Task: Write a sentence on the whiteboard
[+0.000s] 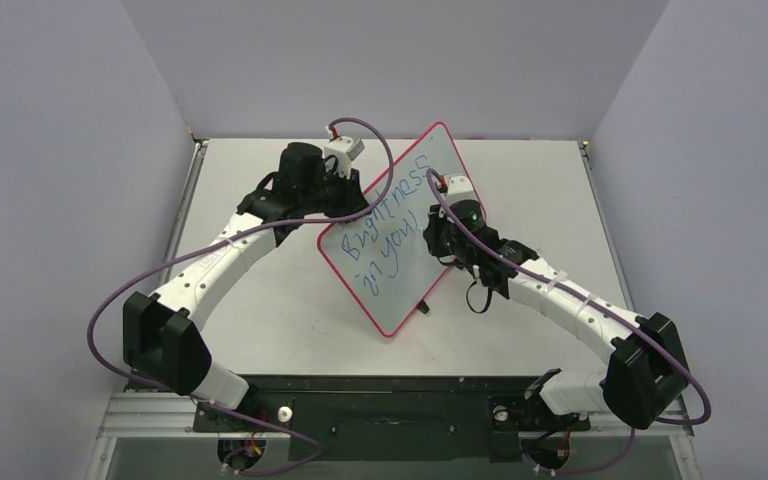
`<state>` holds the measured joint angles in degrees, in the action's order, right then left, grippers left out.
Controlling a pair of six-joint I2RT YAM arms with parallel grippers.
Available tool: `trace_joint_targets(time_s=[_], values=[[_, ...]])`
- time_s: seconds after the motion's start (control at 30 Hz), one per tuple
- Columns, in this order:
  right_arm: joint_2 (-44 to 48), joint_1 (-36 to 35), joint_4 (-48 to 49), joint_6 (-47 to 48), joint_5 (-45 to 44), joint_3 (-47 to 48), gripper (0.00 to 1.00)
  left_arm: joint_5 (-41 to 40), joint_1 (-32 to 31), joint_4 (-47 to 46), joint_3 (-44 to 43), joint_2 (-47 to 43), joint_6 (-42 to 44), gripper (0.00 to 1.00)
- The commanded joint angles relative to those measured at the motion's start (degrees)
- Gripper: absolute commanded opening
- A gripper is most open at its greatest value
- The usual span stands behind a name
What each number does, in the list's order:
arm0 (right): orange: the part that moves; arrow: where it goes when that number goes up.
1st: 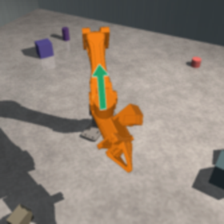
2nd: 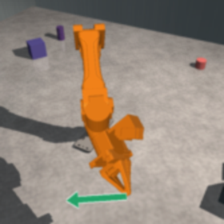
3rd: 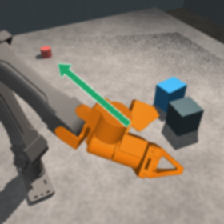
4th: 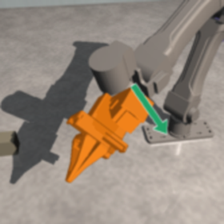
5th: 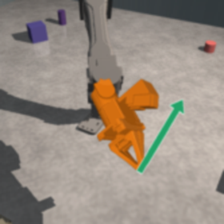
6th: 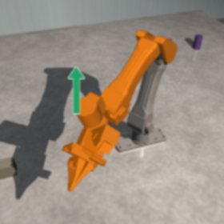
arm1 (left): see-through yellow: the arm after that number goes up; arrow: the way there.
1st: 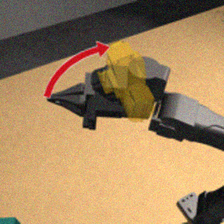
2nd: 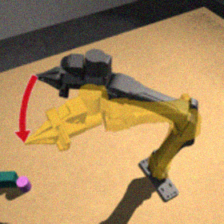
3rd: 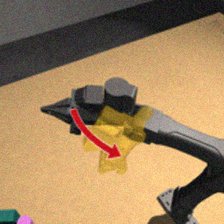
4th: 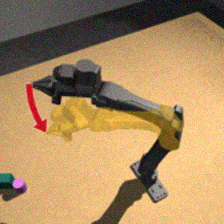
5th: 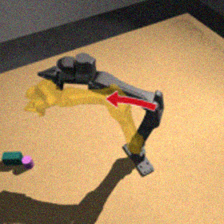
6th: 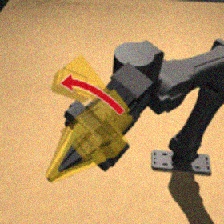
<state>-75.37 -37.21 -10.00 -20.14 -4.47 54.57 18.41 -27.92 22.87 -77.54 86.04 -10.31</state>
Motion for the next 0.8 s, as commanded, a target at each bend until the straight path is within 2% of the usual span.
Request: trace_joint_targets(time_s=[0.0, 0.77], values=[[-0.4, -0.4, 0.8, 0.0, 1.4, 3.3, 0.0, -4.7, 0.1, -1.7, -0.4, -2.0, 6.4, 0.0], [-4.7, 0.4, 0.0, 1.0, -0.6, 10.3, 0.0, -4.9, -0.1, -1.7, -0.3, -2.5, 6.4, 0.0]])
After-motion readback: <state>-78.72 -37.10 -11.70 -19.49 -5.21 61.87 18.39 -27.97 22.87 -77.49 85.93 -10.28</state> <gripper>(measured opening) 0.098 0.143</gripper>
